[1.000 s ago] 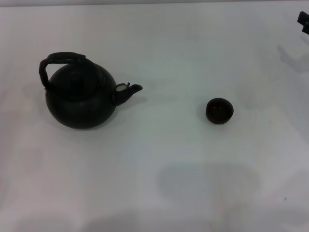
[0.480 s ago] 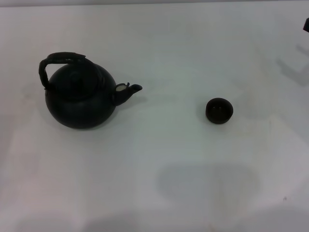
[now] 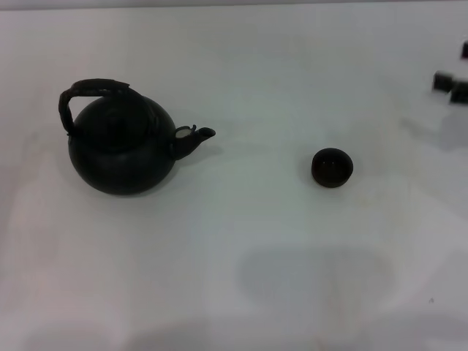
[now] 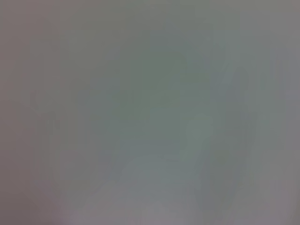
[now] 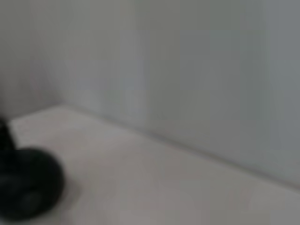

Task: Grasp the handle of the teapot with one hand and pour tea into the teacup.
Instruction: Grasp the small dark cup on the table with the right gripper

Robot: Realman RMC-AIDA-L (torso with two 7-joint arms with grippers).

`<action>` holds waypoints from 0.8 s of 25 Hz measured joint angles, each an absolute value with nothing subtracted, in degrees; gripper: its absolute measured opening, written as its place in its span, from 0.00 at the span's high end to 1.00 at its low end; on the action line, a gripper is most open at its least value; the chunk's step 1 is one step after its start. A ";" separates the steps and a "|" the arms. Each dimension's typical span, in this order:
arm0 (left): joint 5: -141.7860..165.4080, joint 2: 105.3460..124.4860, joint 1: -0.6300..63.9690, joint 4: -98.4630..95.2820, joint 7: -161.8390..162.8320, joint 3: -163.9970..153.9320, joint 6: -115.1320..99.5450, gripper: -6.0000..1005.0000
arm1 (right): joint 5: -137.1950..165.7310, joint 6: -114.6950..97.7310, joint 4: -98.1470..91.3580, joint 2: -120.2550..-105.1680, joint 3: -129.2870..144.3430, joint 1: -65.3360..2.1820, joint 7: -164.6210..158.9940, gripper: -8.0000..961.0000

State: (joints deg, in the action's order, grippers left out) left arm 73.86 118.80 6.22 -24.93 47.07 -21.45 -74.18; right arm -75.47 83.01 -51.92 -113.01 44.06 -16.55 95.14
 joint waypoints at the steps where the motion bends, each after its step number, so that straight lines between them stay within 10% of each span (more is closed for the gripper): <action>1: 73.86 118.74 6.63 -24.74 46.62 -21.44 -73.99 0.19 | -73.74 83.99 -52.97 -113.59 44.23 -16.66 94.62 0.10; 20: 74.50 118.89 7.56 -22.72 40.54 -21.93 -72.70 0.19 | -70.60 79.68 -59.56 -115.11 67.79 -17.84 87.81 0.10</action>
